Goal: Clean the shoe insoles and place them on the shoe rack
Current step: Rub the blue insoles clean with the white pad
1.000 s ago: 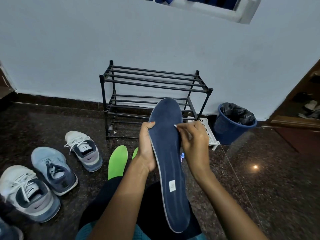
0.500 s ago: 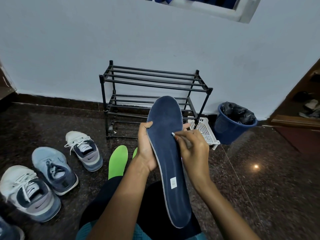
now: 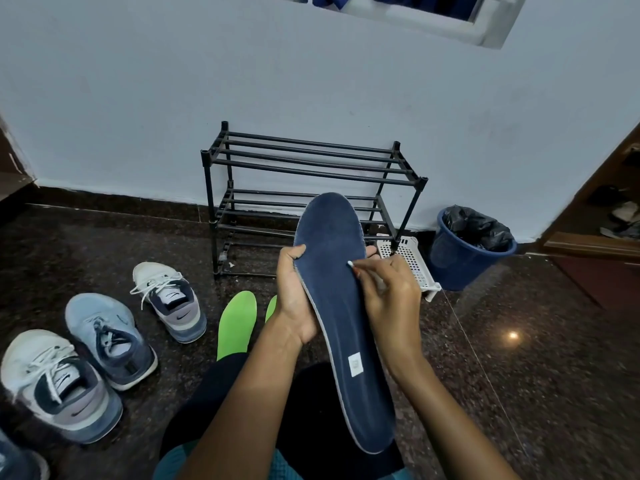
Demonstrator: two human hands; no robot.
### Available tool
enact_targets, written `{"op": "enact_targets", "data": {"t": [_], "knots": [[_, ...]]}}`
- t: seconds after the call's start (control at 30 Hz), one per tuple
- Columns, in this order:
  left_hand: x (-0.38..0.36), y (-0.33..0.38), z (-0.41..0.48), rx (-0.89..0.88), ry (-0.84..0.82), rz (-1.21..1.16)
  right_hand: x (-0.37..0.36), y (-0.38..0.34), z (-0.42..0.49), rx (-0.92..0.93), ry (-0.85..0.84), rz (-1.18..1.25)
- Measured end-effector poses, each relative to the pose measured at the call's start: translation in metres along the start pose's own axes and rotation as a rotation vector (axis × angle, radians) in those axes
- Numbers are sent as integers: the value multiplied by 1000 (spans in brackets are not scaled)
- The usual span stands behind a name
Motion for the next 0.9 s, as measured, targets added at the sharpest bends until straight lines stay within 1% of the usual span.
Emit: {"op": "enact_targets", "data": {"t": [0.13,0.23,0.33,0.4,0.53,0.63,0.7,0.8,0.9], "knots": [[-2,2,-2,-15,-65,-68,-7,-4,-17,-17,-44,71],[-1,4,-4,-41,-52,-121,-11,-9,-31,-40,-95,148],[-3,2,-5,-14,-53,-59,-8,-7,-25,-7,-100,96],[-1,0,-4,14,-58,-25,-5,-5,-13,13,-62,41],[1,-2,2,7,-55,-36,-6,-4,-4,28,-17,19],[-1,0,-2,-17,-95,-65,-16,-9,-18,9,-49,95],[-3,2,-4,-37,-79,-83,-20,-14,-26,16,-79,126],[-2,2,-5,-26,-50,-78,-19,-13,-25,9,-100,105],[3,-1,-2,11,-32,-22,-13,-8,-13,9,-75,36]]}}
Point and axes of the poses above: each hand's wrist, its own z-axis towards the middle knuckle, its own x-axis out of the back of the hand, y = z × x, the point moved 3 cm from there along z, towards the middle knuckle, and after that the axes turned 15 degrees about z, right-handed, at the moved point
